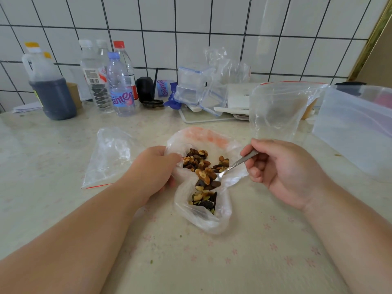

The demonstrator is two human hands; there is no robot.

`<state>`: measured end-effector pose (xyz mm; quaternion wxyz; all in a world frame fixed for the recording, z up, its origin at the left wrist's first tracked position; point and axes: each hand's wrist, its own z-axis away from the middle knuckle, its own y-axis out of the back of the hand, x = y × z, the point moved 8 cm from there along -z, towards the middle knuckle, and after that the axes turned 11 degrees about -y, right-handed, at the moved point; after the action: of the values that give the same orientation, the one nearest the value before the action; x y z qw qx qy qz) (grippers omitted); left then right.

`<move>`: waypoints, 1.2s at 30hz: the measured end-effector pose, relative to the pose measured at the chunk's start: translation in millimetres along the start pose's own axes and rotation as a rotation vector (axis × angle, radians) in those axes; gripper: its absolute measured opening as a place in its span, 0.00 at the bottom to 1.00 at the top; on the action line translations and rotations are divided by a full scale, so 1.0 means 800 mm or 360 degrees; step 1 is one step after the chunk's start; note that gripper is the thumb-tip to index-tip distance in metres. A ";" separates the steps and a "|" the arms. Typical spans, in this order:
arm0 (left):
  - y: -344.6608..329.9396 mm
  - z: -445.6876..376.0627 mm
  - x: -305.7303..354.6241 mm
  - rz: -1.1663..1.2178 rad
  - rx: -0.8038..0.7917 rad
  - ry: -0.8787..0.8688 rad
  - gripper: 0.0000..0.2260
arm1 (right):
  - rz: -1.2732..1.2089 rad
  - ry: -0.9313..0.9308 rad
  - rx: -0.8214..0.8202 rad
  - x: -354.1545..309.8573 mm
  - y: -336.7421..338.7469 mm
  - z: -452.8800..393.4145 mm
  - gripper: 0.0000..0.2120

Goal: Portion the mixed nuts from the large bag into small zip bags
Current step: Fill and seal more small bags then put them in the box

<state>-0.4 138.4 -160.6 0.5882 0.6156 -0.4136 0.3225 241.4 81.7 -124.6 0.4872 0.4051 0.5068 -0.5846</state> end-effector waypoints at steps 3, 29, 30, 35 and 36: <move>-0.001 0.000 0.001 -0.0005 -0.0011 0.0002 0.11 | 0.0142 0.0178 -0.0123 -0.008 -0.009 0.008 0.13; 0.000 -0.003 0.000 -0.0095 -0.0006 -0.0022 0.11 | 0.0410 0.0378 0.0561 -0.006 0.042 -0.007 0.13; 0.000 -0.003 0.000 -0.0095 -0.0004 -0.0024 0.11 | 0.0486 0.0390 0.0586 -0.005 0.041 -0.008 0.13; 0.000 -0.003 0.000 -0.0104 -0.0008 -0.0043 0.13 | 0.0788 0.0452 0.0527 -0.001 0.027 -0.012 0.12; 0.001 -0.003 0.000 -0.0113 -0.0002 -0.0047 0.14 | 0.0845 0.0453 0.0505 0.001 0.025 -0.013 0.12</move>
<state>-1.0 140.8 -160.3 0.5936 0.6343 -0.4003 0.2919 260.4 91.7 -130.6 0.4775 0.6712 0.3494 -0.4465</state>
